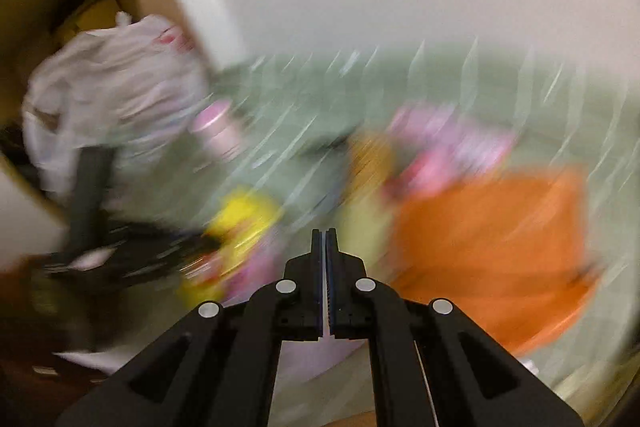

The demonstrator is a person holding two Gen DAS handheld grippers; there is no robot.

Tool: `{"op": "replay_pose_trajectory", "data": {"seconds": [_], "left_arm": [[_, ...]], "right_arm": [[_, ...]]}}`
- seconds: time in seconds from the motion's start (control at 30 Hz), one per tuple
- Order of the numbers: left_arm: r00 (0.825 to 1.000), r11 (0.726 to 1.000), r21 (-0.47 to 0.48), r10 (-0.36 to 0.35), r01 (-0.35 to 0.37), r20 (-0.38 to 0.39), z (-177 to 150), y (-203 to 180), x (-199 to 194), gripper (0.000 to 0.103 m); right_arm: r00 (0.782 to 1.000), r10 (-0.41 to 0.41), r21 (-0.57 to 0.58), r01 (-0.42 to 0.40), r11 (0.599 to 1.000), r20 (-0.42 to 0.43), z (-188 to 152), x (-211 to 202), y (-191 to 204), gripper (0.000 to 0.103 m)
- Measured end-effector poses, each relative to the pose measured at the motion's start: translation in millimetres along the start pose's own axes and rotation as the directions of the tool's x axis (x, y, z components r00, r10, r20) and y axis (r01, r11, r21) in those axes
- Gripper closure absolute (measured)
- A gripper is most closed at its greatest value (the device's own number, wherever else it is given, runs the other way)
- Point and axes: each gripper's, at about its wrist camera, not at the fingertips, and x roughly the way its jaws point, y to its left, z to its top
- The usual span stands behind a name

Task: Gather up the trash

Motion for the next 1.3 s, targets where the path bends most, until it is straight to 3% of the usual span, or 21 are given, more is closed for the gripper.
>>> {"op": "replay_pose_trajectory", "data": {"seconds": [0.07,0.1,0.23,0.3,0.37,0.43,0.47,0.6,0.63,0.67,0.8,0.93,1.03,1.17,1.3], "left_arm": [[1.0,1.0,0.006,0.009,-0.009,0.003,0.2,-0.8,0.2,0.096],[1.0,1.0,0.007,0.01,-0.01,0.003,-0.2,-0.6,-0.5,0.096],[1.0,1.0,0.007,-0.007,0.007,0.01,-5.8,0.0,-7.7,0.096],[1.0,1.0,0.008,-0.022,0.022,0.017,-6.9,-1.6,-10.9,0.096],[0.999,0.999,0.014,-0.039,0.039,0.029,-7.8,-5.5,-14.9,0.096],[0.998,0.998,0.029,-0.049,0.048,0.038,-9.0,-9.6,-18.1,0.096],[0.998,0.998,0.038,-0.051,0.049,0.043,-9.7,-12.2,-19.5,0.096],[0.997,0.997,0.055,-0.058,0.055,0.051,-10.9,-18.2,-23.9,0.096],[0.997,0.997,0.06,-0.061,0.058,0.049,-11.3,-19.6,-24.2,0.096],[0.997,0.996,0.064,-0.064,0.061,0.046,-11.6,-21.1,-23.8,0.096],[0.996,0.994,0.072,-0.08,0.078,0.03,-14.8,-24.2,-20.0,0.096],[0.996,0.994,0.069,-0.091,0.09,0.011,-18.1,-25.0,-15.4,0.096],[0.995,0.993,0.07,-0.097,0.097,-0.003,-21.6,-24.5,-13.4,0.096],[0.995,0.993,0.065,-0.099,0.099,-0.009,-25.9,-22.0,-13.0,0.096],[0.995,0.994,0.049,-0.097,0.097,-0.002,-27.7,-17.0,-14.9,0.096]], "right_arm": [[0.997,0.056,0.047,-0.053,0.997,-0.05,-14.2,13.2,7.6,0.099],[0.996,0.038,0.042,-0.035,0.999,-0.084,-22.4,21.9,14.8,0.099],[0.984,-0.129,0.026,0.133,0.991,-0.123,-35.8,30.3,33.7,0.099],[0.985,-0.143,0.063,0.15,0.987,-0.097,-39.2,18.2,31.2,0.099],[0.997,-0.063,0.11,0.067,0.992,-0.035,-46.2,0.8,25.6,0.099],[0.996,-0.09,0.098,0.091,0.991,-0.012,-51.8,-8.7,24.5,0.099],[0.986,-0.168,0.066,0.169,0.983,-0.015,-57.4,-11.5,27.7,0.099],[0.945,-0.293,0.07,0.305,0.95,-0.149,-76.9,-7.7,12.7,0.099],[0.931,-0.315,0.073,0.333,0.94,-0.183,-82.5,-7.8,8.3,0.099],[0.902,-0.357,0.063,0.382,0.922,-0.242,-93.4,-7.6,0.8,0.099],[0.877,-0.354,0.055,0.392,0.918,-0.326,-107.6,-7.5,-8.7,0.099],[0.817,-0.419,-0.092,0.419,0.904,-0.396,-97.7,6.4,6.9,0.096],[0.819,-0.397,-0.12,0.384,0.916,-0.413,-89.8,14.7,13.3,0.095],[0.854,-0.303,-0.063,0.306,0.95,-0.423,-77.6,22.4,15.8,0.081],[0.883,-0.239,-0.011,0.257,0.966,-0.404,-67.9,26.5,11.9,0.078]]}}
